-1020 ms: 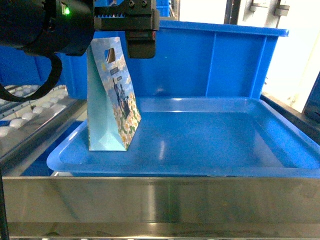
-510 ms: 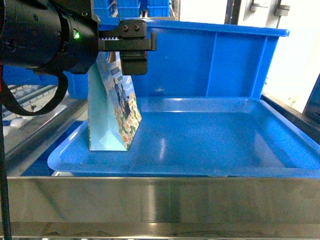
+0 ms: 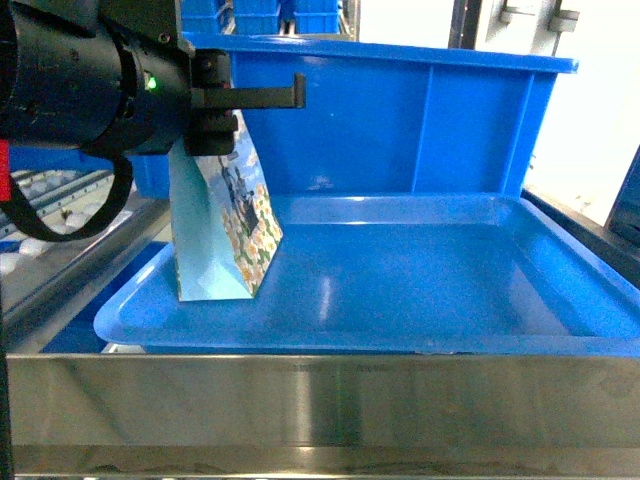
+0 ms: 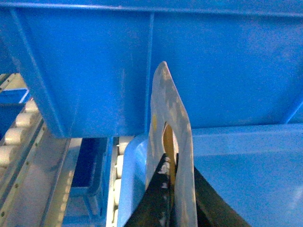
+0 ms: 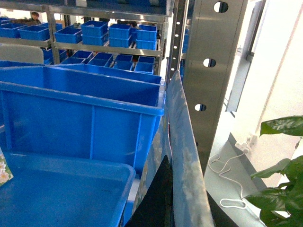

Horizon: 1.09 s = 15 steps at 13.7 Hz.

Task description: Move flower gift bag to table near conveyor

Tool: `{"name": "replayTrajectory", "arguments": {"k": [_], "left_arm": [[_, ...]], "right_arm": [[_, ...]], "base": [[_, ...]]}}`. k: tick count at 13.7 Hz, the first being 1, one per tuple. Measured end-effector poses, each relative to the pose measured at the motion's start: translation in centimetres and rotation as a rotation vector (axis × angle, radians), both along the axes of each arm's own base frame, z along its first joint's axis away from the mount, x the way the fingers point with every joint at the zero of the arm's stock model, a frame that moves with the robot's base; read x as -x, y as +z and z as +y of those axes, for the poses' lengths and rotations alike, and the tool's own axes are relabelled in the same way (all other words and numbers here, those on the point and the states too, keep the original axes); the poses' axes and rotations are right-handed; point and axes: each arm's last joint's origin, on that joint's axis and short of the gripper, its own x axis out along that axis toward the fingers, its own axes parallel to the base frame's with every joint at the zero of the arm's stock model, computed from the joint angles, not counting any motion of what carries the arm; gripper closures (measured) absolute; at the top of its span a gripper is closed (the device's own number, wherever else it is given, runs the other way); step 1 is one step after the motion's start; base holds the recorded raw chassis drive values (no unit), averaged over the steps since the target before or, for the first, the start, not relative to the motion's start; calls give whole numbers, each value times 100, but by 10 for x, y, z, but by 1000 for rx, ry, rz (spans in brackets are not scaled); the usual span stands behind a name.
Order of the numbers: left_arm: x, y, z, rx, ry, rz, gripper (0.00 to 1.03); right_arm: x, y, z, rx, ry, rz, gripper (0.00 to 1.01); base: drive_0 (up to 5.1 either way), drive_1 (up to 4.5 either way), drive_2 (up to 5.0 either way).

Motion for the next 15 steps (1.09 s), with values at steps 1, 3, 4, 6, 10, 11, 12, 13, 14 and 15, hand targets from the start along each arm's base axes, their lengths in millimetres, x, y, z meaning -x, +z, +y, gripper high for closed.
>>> {"name": "replayTrajectory", "arguments": {"k": [1, 3, 4, 6, 10, 11, 12, 13, 14, 15], "left_arm": [[5, -3, 2, -6, 4, -2, 101], [12, -2, 5, -24, 18, -10, 101], [13, -2, 6, -28, 18, -16, 101], [16, -1, 5, -46, 8, -41, 101], [22, 25, 11, -66, -11, -166, 101], [25, 36, 15, -60, -9, -209, 101], [29, 46, 22, -62, 6, -228, 101], [32, 51, 28, -61, 14, -245, 101], [38, 55, 32, -60, 7, -258, 101], [44, 58, 38, -60, 16, -272, 101]], "right_arm": [[0, 0, 0, 0, 0, 0, 99], [0, 0, 0, 0, 0, 0, 99], [0, 0, 0, 0, 0, 0, 99], [0, 0, 0, 0, 0, 0, 99], [0, 0, 0, 0, 0, 0, 99], [0, 0, 0, 0, 0, 0, 99], [0, 0, 0, 0, 0, -1, 99], [0, 0, 0, 0, 0, 0, 99], [0, 0, 0, 0, 0, -1, 99], [0, 0, 0, 0, 0, 0, 99]], "base": [[0, 0, 0], [0, 0, 0], [0, 0, 0], [0, 0, 0], [0, 0, 0], [0, 0, 0], [0, 0, 0], [0, 0, 0], [0, 0, 0], [0, 0, 0]]}}
